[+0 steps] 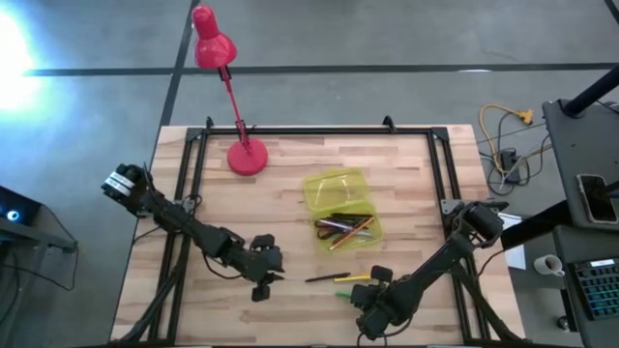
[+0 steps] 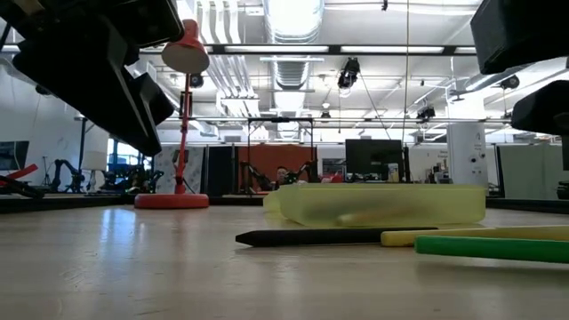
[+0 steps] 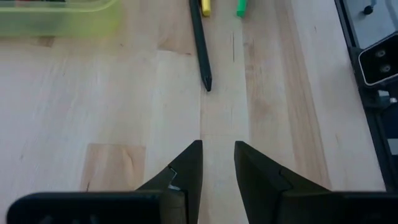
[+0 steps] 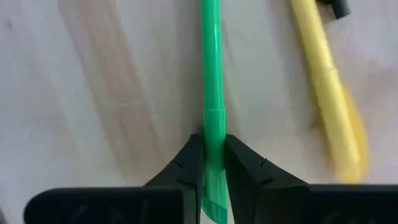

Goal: Pick & place school supplies into a supply box
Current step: Put the green pen into the yellow supply box, then put the black pen into the yellow supply box

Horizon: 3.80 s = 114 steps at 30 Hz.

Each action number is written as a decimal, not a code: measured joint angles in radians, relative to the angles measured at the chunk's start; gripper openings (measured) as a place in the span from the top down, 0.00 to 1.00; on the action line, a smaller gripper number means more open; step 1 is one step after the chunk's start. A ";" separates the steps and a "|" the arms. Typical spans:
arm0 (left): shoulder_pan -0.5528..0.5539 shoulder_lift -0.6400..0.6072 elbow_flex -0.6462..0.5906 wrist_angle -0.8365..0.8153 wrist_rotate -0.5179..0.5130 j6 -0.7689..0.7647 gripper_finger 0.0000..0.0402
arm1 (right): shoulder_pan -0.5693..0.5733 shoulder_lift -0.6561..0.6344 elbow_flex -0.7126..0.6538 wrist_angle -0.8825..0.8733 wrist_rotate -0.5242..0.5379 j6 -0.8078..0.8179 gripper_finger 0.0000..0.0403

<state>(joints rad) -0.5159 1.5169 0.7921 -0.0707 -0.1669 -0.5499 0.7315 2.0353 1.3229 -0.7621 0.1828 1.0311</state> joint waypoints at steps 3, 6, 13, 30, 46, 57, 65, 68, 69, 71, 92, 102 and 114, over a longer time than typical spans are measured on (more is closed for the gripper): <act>0.000 0.000 0.000 0.000 0.000 -0.013 0.81 | 0.009 -0.062 -0.015 -0.146 0.078 -0.009 0.92; 0.000 0.000 0.000 0.000 -0.001 -0.014 0.81 | 0.005 -0.167 -0.005 -0.301 0.168 0.017 0.92; 0.000 0.001 0.004 0.004 -0.056 -0.015 0.81 | -0.113 -0.329 -0.056 -0.461 0.269 -0.179 0.92; 0.001 0.002 0.009 0.093 -0.122 -0.081 0.81 | -0.400 -0.325 -0.123 -0.136 0.201 -0.738 0.74; 0.023 0.227 0.133 0.233 -0.148 0.042 0.81 | -0.138 -0.421 -0.124 -0.342 0.244 -0.290 0.48; 0.124 0.419 0.424 0.005 -0.079 0.121 0.81 | 0.025 -0.428 -0.145 -0.504 0.217 0.055 0.48; 0.172 0.510 0.515 -0.064 0.004 0.149 0.81 | 0.095 -0.431 -0.188 -0.508 0.217 0.129 0.48; 0.182 0.521 0.520 -0.070 0.004 0.149 0.81 | 0.117 -0.433 -0.204 -0.508 0.218 0.164 0.48; 0.186 0.521 0.517 -0.073 0.004 0.149 0.81 | 0.124 -0.433 -0.208 -0.509 0.218 0.175 0.48; 0.190 0.521 0.514 -0.077 0.004 0.149 0.81 | 0.140 -0.435 -0.219 -0.507 0.218 0.198 0.48; 0.175 0.576 0.529 -0.154 -0.002 0.114 0.95 | 0.172 -0.438 -0.259 -0.507 0.218 0.253 0.48; 0.175 0.590 0.772 -0.334 0.026 0.238 0.97 | 0.172 -0.438 -0.261 -0.508 0.218 0.253 0.48; 0.325 0.581 0.948 -0.384 -0.101 0.331 0.96 | 0.172 -0.438 -0.266 -0.508 0.247 0.336 0.49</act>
<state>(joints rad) -0.1905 2.0983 1.7400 -0.4544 -0.2679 -0.2185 0.9031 1.5970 1.0573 -1.2697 0.4301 1.3675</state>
